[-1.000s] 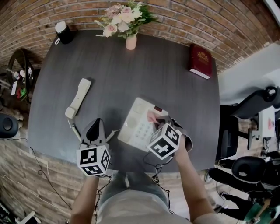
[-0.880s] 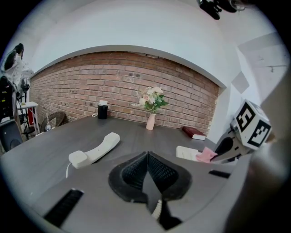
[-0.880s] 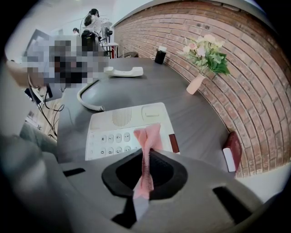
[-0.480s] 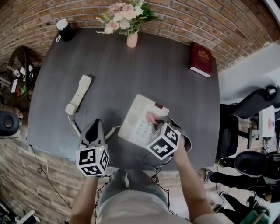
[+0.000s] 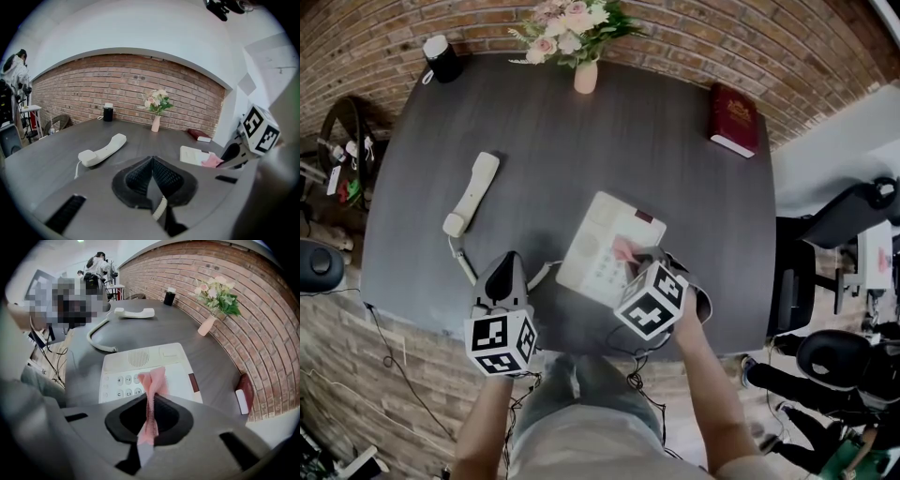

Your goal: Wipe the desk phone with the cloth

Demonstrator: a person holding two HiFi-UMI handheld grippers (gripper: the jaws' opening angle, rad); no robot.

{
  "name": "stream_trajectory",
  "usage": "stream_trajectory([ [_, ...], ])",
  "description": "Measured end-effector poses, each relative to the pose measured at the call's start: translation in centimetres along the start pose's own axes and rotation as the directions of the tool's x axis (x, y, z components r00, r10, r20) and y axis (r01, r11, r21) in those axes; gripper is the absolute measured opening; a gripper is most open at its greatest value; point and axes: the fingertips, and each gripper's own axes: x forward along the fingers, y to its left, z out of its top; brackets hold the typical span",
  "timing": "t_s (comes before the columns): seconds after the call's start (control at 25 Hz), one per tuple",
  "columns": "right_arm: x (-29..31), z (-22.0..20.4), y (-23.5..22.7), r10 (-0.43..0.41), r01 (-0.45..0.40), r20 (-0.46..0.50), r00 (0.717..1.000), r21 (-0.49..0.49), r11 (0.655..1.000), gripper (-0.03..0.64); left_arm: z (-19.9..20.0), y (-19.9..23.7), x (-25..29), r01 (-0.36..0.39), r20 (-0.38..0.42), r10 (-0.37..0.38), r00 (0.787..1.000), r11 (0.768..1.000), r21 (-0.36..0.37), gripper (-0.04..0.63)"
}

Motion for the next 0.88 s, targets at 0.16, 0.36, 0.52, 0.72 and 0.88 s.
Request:
stream_trajectory([
  [0.16, 0.0, -0.2, 0.7, 0.009, -0.009, 0.002, 1.000, -0.003, 1.000, 0.020, -0.2, 0.1, -0.5, -0.004, -0.003, 0.004, 1.000, 1.000, 0.003, 0.005],
  [0.36, 0.0, -0.3, 1.6, 0.019, -0.019, 0.003, 1.000, -0.005, 1.000, 0.020, -0.4, 0.1, -1.1, -0.007, -0.003, 0.007, 1.000, 1.000, 0.005, 0.005],
  [0.52, 0.0, -0.4, 2.2, 0.022, -0.022, 0.006, 1.000, -0.005, 1.000, 0.020, -0.7, 0.0, -1.6, -0.006, -0.004, 0.006, 1.000, 1.000, 0.008, 0.005],
  [0.72, 0.0, -0.5, 3.1, 0.034, -0.034, 0.008, 0.999, -0.005, 0.999, 0.020, -1.1, -0.2, -2.1, -0.003, -0.009, 0.003, 1.000, 1.000, 0.011, 0.005],
  [0.88, -0.1, -0.4, 3.9, 0.044, -0.043, 0.010, 0.999, -0.007, 0.999, 0.020, -1.3, -0.2, -2.4, 0.000, -0.016, 0.000, 1.000, 1.000, 0.013, 0.005],
])
